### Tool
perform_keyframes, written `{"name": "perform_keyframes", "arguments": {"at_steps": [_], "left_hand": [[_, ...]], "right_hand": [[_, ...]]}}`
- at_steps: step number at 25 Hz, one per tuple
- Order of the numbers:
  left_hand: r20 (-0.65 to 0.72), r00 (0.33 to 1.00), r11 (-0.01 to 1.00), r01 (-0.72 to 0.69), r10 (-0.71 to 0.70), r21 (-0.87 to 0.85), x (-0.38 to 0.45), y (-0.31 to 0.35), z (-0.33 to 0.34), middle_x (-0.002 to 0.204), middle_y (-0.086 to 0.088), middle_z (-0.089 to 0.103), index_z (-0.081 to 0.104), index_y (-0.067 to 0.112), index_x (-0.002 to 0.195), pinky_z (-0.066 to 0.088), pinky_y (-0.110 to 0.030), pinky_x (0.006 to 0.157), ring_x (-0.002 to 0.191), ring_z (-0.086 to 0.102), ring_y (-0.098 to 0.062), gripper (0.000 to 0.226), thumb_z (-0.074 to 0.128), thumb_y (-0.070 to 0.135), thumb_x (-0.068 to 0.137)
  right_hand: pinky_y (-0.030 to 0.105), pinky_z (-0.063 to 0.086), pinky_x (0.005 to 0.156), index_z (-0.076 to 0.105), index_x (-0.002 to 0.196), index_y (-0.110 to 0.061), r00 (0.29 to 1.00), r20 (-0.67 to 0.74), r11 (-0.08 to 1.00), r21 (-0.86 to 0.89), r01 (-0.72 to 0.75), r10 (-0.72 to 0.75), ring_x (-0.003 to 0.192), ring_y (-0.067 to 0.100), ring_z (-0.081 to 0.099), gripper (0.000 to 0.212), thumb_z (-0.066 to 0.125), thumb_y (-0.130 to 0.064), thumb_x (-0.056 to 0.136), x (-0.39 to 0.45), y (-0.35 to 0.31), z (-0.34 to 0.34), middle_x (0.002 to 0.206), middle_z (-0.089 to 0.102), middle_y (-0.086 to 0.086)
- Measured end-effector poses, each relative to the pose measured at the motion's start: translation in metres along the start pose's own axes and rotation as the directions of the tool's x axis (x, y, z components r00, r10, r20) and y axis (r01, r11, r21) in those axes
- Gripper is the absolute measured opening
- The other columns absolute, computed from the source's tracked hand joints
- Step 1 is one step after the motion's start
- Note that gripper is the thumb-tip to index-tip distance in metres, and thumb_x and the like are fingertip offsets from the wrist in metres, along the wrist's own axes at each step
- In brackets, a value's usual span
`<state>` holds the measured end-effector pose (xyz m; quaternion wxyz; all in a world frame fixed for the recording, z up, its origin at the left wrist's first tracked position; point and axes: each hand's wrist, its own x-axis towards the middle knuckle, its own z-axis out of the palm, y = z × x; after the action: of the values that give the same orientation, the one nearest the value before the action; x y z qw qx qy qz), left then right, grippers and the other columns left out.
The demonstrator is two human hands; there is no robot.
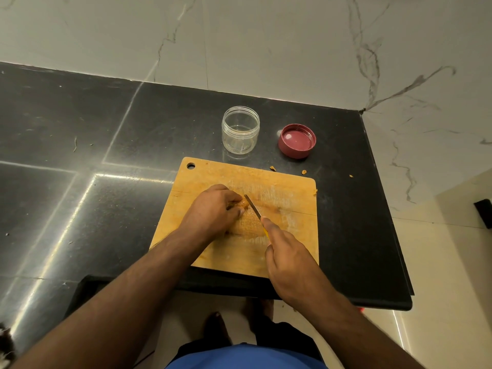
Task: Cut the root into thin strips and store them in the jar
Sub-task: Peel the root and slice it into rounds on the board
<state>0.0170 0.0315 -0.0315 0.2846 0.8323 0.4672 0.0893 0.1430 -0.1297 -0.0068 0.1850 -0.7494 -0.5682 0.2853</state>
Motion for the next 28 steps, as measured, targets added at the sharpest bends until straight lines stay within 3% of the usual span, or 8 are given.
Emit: {"name": "perform_keyframes", "arguments": {"at_steps": [4, 10, 16, 18, 21, 23, 26, 28], "left_hand": [[0.000, 1.000, 1.000, -0.001, 0.001, 0.016, 0.000, 0.000, 0.001, 0.124, 0.005, 0.061, 0.066, 0.022, 0.131, 0.044, -0.022, 0.086, 0.110, 0.056, -0.012, 0.039, 0.067, 0.033, 0.094], [0.006, 1.000, 0.999, 0.011, -0.011, 0.035, 0.000, 0.002, 0.000, 0.125, 0.005, 0.060, 0.066, 0.022, 0.131, 0.048, -0.025, 0.089, 0.109, 0.057, -0.013, 0.040, 0.066, 0.036, 0.094], [0.021, 0.999, 0.999, 0.025, -0.025, 0.020, -0.001, -0.001, -0.001, 0.126, 0.005, 0.060, 0.065, 0.022, 0.132, 0.046, -0.025, 0.091, 0.112, 0.057, -0.013, 0.041, 0.066, 0.037, 0.094], [0.031, 0.999, 1.000, 0.024, -0.024, 0.013, -0.002, -0.001, 0.000, 0.128, 0.005, 0.059, 0.063, 0.023, 0.134, 0.047, -0.025, 0.092, 0.113, 0.056, -0.013, 0.042, 0.066, 0.036, 0.094], [0.027, 0.999, 0.999, 0.030, -0.029, -0.034, -0.004, -0.001, 0.001, 0.126, 0.006, 0.060, 0.062, 0.027, 0.130, 0.046, -0.023, 0.085, 0.105, 0.054, -0.009, 0.038, 0.068, 0.034, 0.093], [0.021, 0.999, 0.998, 0.032, -0.031, -0.056, -0.004, -0.001, 0.000, 0.125, 0.007, 0.060, 0.064, 0.029, 0.127, 0.044, -0.022, 0.082, 0.104, 0.054, -0.009, 0.035, 0.069, 0.033, 0.093], [0.026, 0.999, 0.998, 0.030, -0.029, -0.055, -0.004, -0.002, 0.001, 0.127, 0.007, 0.060, 0.064, 0.030, 0.128, 0.042, -0.021, 0.084, 0.110, 0.055, -0.011, 0.035, 0.068, 0.032, 0.094], [0.032, 0.999, 0.997, 0.021, -0.019, -0.068, -0.005, -0.002, 0.001, 0.131, 0.007, 0.058, 0.063, 0.032, 0.131, 0.043, -0.022, 0.087, 0.116, 0.054, -0.013, 0.036, 0.066, 0.031, 0.095]], "right_hand": [[0.024, 0.038, 0.105, 0.018, 0.156, -0.031, 0.999, 0.047, 1.000, -0.002, 0.002, -0.002, 0.128, 0.009, 0.043, 0.053, 0.033, -0.025, 0.106, 0.006, 0.000, -0.002, 0.148, 0.042, -0.003], [0.030, 0.044, 0.099, 0.018, 0.156, -0.032, 0.998, 0.053, 1.000, 0.015, -0.015, 0.014, 0.118, 0.013, 0.048, 0.053, 0.033, -0.024, 0.105, 0.014, 0.001, 0.002, 0.139, 0.049, 0.000], [0.016, 0.045, 0.088, 0.019, 0.156, -0.033, 0.999, -0.035, 0.998, 0.070, 0.000, 0.003, 0.105, 0.005, 0.052, 0.054, 0.036, -0.023, 0.105, -0.033, 0.006, 0.004, 0.127, 0.050, -0.012], [0.005, 0.039, 0.086, 0.024, 0.155, -0.030, 0.996, -0.091, 0.992, 0.122, 0.005, 0.006, 0.105, -0.004, 0.050, 0.053, 0.038, -0.020, 0.105, -0.032, 0.007, -0.001, 0.131, 0.046, -0.017], [0.005, 0.033, 0.091, 0.027, 0.154, -0.030, 0.994, -0.089, 0.981, 0.186, -0.050, 0.067, 0.105, -0.009, 0.047, 0.052, 0.038, -0.021, 0.104, -0.024, 0.006, -0.007, 0.145, 0.043, -0.015], [0.001, 0.030, 0.089, 0.029, 0.154, -0.031, 0.994, -0.078, 0.982, 0.182, -0.060, 0.075, 0.109, -0.012, 0.042, 0.051, 0.038, -0.021, 0.104, -0.021, 0.006, -0.008, 0.144, 0.046, -0.012], [0.009, 0.039, 0.061, 0.037, 0.150, -0.033, 0.988, -0.030, 0.954, 0.265, -0.139, 0.152, 0.066, -0.008, 0.051, 0.048, 0.039, -0.019, 0.104, -0.018, 0.010, -0.012, 0.124, 0.063, -0.004], [0.013, 0.040, 0.055, 0.038, 0.149, -0.034, 0.984, -0.007, 0.950, 0.259, -0.173, 0.181, 0.063, -0.005, 0.055, 0.047, 0.039, -0.019, 0.104, -0.020, 0.015, -0.013, 0.120, 0.062, -0.004]]}}
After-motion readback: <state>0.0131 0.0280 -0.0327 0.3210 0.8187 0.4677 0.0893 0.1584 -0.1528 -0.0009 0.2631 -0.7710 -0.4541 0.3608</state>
